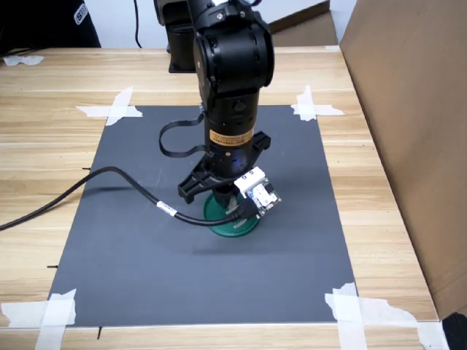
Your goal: Grasp a white terminal and put it in the green lid.
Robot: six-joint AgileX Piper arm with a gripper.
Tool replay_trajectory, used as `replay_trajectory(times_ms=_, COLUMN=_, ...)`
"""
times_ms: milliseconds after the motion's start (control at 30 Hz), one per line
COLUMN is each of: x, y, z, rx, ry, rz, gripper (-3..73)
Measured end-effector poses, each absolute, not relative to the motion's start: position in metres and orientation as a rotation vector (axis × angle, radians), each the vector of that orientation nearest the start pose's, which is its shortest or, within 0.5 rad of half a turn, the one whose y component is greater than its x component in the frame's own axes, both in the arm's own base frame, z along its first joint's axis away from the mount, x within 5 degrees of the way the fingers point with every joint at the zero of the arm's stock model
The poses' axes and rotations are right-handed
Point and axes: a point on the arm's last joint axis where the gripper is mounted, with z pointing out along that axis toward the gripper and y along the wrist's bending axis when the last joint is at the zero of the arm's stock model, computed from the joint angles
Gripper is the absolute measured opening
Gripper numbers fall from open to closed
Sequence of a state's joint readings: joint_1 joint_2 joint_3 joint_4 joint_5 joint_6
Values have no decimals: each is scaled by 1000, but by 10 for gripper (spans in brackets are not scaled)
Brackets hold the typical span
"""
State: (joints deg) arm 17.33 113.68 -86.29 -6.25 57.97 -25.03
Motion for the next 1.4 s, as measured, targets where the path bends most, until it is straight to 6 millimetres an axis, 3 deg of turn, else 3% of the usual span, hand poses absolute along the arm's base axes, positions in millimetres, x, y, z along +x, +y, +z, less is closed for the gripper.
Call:
replay_trajectory(times_ms=267, x=391, y=113, z=201, rx=-1138, ry=2728, rz=-162, gripper=140)
replay_trajectory(times_ms=400, x=391, y=113, z=200, rx=-1140, ry=2730, rz=-161, gripper=265)
replay_trajectory(times_ms=467, x=391, y=113, z=199, rx=-1141, ry=2733, rz=-161, gripper=480)
replay_trajectory(times_ms=500, x=391, y=113, z=198, rx=-1142, ry=2736, rz=-161, gripper=542)
replay_trajectory(times_ms=667, x=386, y=113, z=211, rx=-1104, ry=2716, rz=-142, gripper=578)
replay_trajectory(times_ms=767, x=375, y=110, z=235, rx=-1060, ry=2647, rz=-139, gripper=579)
replay_trajectory(times_ms=1067, x=339, y=99, z=276, rx=-1002, ry=2493, rz=-146, gripper=530)
replay_trajectory(times_ms=1200, x=315, y=91, z=305, rx=-931, ry=2344, rz=-147, gripper=421)
replay_trajectory(times_ms=1233, x=308, y=85, z=316, rx=-875, ry=2303, rz=-131, gripper=362)
replay_trajectory(times_ms=1333, x=302, y=73, z=324, rx=-788, ry=2277, rz=-105, gripper=288)
replay_trajectory(times_ms=1367, x=298, y=65, z=333, rx=-741, ry=2244, rz=-109, gripper=234)
replay_trajectory(times_ms=1400, x=289, y=50, z=345, rx=-650, ry=2199, rz=-111, gripper=122)
